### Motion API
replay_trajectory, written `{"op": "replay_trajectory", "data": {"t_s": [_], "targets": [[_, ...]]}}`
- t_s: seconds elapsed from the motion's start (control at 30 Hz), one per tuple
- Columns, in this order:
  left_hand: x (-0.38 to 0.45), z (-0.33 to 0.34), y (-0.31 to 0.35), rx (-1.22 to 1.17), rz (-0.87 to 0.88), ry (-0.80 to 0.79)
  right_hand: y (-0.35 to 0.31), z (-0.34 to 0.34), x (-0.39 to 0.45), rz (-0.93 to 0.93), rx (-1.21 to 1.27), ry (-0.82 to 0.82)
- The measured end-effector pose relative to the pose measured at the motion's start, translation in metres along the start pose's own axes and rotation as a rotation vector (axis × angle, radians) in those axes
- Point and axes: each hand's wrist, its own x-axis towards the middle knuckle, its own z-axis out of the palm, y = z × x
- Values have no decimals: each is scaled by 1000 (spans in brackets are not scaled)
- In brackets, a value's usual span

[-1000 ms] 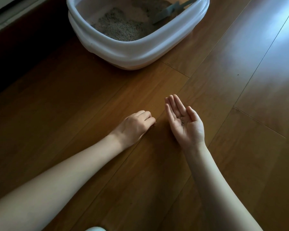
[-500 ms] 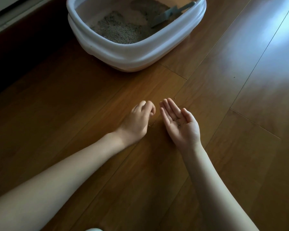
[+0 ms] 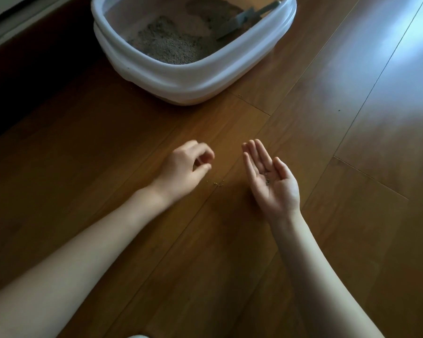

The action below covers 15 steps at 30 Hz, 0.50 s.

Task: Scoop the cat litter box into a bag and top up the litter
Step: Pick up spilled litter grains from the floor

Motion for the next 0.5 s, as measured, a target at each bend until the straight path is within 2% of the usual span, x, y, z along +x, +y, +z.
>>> {"op": "replay_trajectory", "data": {"t_s": [0.13, 0.5], "targets": [[-20, 14, -19, 127, 76, -162, -2, -3, 0, -14, 11, 11], [-16, 33, -1, 289, 198, -146, 0, -1, 2, -4, -25, 18]]}}
